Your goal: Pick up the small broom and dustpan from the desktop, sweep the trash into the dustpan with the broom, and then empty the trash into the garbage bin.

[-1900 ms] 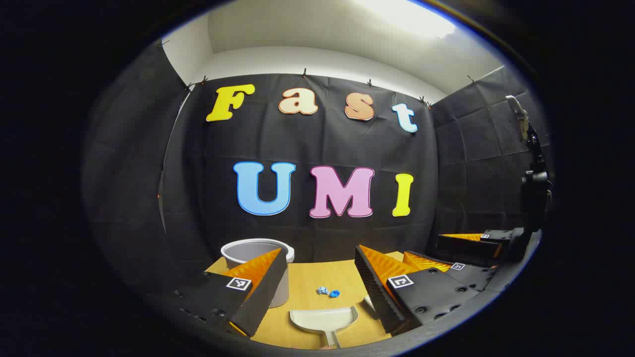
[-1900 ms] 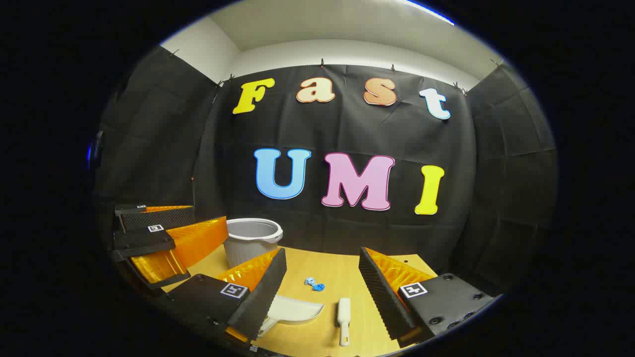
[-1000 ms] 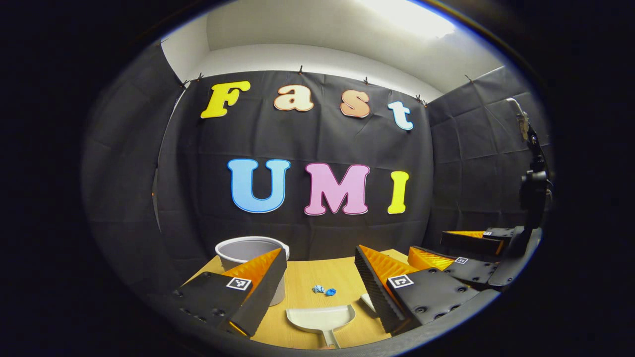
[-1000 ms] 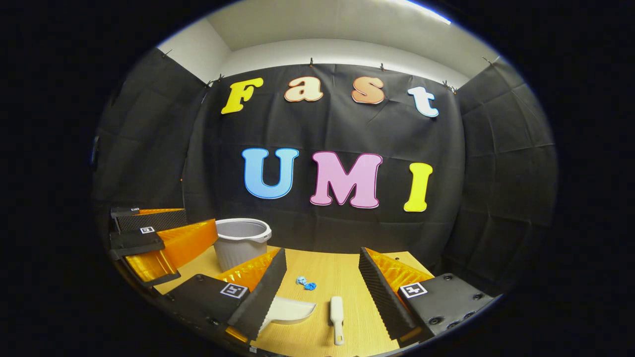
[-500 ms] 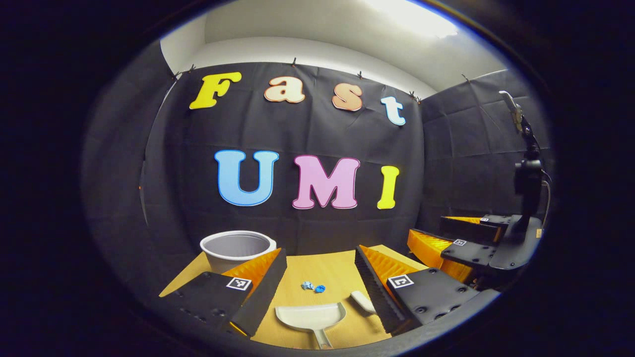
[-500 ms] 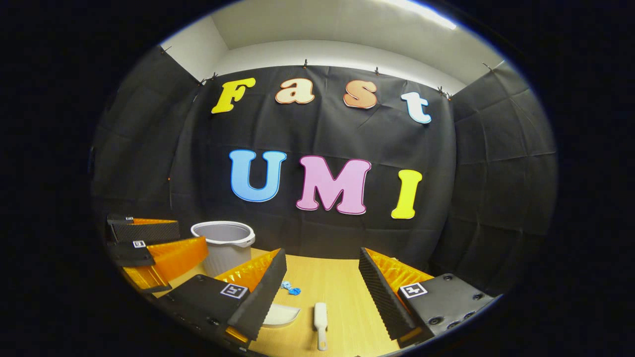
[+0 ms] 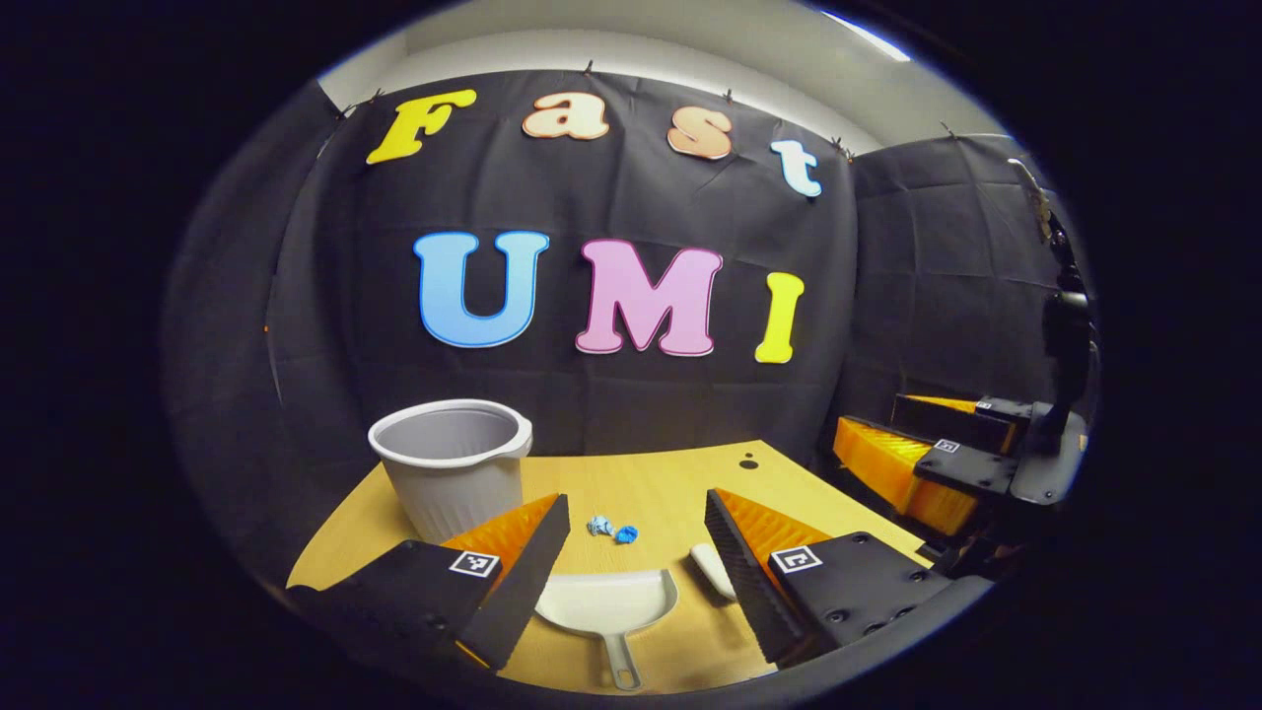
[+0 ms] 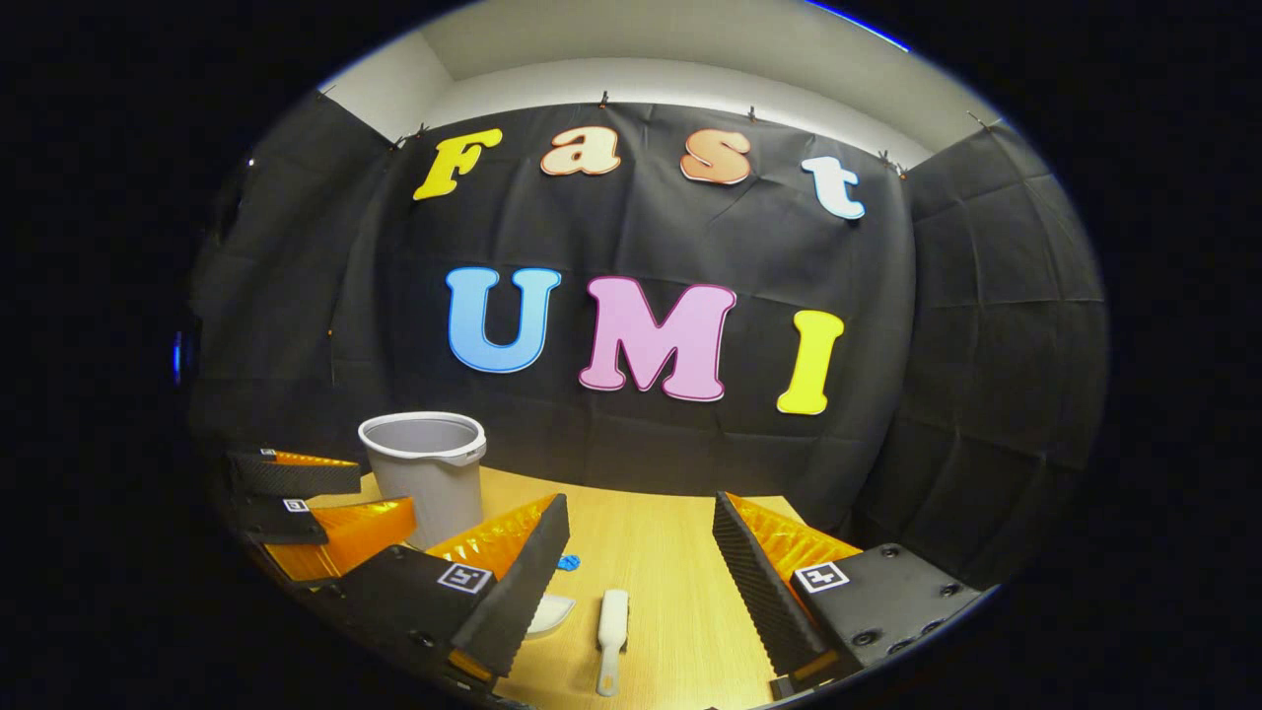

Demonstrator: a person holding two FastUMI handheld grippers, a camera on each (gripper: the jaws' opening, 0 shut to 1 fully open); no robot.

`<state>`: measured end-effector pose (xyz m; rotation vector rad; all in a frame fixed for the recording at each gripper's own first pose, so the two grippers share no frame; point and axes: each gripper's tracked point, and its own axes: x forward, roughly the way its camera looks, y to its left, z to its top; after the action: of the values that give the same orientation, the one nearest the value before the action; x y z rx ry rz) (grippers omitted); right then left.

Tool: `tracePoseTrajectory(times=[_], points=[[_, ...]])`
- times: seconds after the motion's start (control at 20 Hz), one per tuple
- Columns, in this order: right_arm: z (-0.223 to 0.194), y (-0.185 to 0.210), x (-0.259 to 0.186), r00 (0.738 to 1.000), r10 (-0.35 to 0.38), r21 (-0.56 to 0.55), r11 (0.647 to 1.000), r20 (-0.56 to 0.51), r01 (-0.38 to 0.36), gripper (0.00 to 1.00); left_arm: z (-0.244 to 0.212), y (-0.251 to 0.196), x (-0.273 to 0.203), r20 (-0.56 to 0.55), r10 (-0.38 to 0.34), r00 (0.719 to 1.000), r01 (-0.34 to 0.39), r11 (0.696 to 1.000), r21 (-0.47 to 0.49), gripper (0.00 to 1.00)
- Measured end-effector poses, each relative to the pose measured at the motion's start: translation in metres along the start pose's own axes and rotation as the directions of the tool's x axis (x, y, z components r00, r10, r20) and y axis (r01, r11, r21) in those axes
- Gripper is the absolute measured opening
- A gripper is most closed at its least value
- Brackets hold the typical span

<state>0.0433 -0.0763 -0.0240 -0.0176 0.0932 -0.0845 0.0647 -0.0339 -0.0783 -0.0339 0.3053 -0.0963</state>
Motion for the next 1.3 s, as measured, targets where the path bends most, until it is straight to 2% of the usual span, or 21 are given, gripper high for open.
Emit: tracePoseTrajectory(times=[0.15,0.25,0.35,0.5,0.6,0.7,0.8,0.95,1.1,1.25,1.3], points=[[-0.013,-0.004,0.013,0.999,0.024,0.009,1.000,-0.027,-0.024,0.95,-0.038,0.007,0.011,-0.134,0.034,0.990,-0.037,0.999,-0.018,0.82],[-0.021,-0.004,0.020,0.998,0.047,0.010,0.999,-0.043,-0.046,0.95,-0.073,0.009,0.015,-0.256,0.042,0.966,-0.052,0.998,-0.032,0.82],[-0.027,-0.008,0.026,0.996,0.061,0.015,0.998,-0.058,-0.060,0.95,-0.109,-0.002,0.021,-0.404,-0.023,0.914,-0.014,0.996,-0.089,0.87],[-0.039,-0.014,0.026,0.996,0.063,0.044,0.997,-0.066,-0.060,0.95,-0.155,0.003,0.023,-0.542,-0.026,0.840,-0.067,0.986,-0.151,0.85],[-0.057,-0.018,0.026,0.993,0.058,0.045,0.998,-0.098,-0.054,0.95,-0.183,0.002,0.027,-0.635,-0.038,0.772,-0.096,0.980,-0.175,0.85],[-0.072,-0.024,0.022,0.990,0.051,0.067,0.997,-0.135,-0.042,0.95,-0.218,-0.005,0.033,-0.713,-0.079,0.697,-0.085,0.978,-0.191,0.85],[-0.078,-0.029,0.016,0.987,0.041,0.089,0.996,-0.152,-0.028,0.95,-0.241,0.000,0.041,-0.786,-0.064,0.615,-0.094,0.984,-0.154,0.85],[-0.080,-0.040,0.011,0.987,0.019,0.080,0.997,-0.162,-0.006,0.95,-0.253,-0.001,0.060,-0.850,-0.064,0.523,-0.120,0.982,-0.147,0.85],[-0.088,-0.047,0.005,0.982,0.008,0.080,0.997,-0.189,0.008,0.95,-0.254,-0.005,0.084,-0.884,-0.076,0.461,-0.132,0.979,-0.153,0.77],[-0.098,-0.047,0.001,0.970,0.011,0.098,0.995,-0.241,0.013,0.96,-0.256,-0.004,0.105,-0.914,-0.031,0.405,-0.130,0.987,-0.091,0.71],[-0.099,-0.047,0.000,0.968,0.011,0.108,0.994,-0.253,0.017,0.95,-0.257,-0.004,0.106,-0.924,-0.023,0.383,-0.147,0.986,-0.085,0.61]])
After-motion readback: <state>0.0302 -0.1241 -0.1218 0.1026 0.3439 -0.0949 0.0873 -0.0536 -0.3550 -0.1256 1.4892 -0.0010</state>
